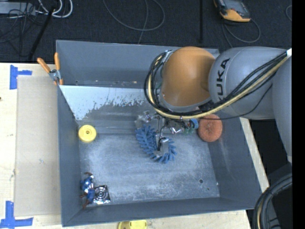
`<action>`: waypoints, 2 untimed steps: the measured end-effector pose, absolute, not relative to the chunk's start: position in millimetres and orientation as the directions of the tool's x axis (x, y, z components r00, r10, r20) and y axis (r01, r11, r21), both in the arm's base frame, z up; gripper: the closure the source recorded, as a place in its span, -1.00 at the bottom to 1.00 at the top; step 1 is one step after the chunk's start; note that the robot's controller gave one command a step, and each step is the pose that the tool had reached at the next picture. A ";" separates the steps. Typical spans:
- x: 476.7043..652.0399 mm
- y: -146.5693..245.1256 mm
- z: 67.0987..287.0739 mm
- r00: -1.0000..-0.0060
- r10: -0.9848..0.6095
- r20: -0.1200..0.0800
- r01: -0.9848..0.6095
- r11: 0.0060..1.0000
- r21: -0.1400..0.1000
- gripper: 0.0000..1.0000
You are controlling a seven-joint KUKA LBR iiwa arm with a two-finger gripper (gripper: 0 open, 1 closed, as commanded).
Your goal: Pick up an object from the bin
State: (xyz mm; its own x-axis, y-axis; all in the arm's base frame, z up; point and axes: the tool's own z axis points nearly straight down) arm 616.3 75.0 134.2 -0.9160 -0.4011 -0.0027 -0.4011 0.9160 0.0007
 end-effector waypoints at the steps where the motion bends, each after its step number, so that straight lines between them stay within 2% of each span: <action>1: 621.0 62.4 110.6 -0.907 -0.420 0.000 -0.420 0.907 0.001 1.00; 2: 621.0 62.1 110.6 -0.908 -0.419 0.000 -0.419 0.908 0.001 -1.00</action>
Offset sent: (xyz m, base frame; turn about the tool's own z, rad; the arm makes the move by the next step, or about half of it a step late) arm 0.0000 0.0000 0.0000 0.0000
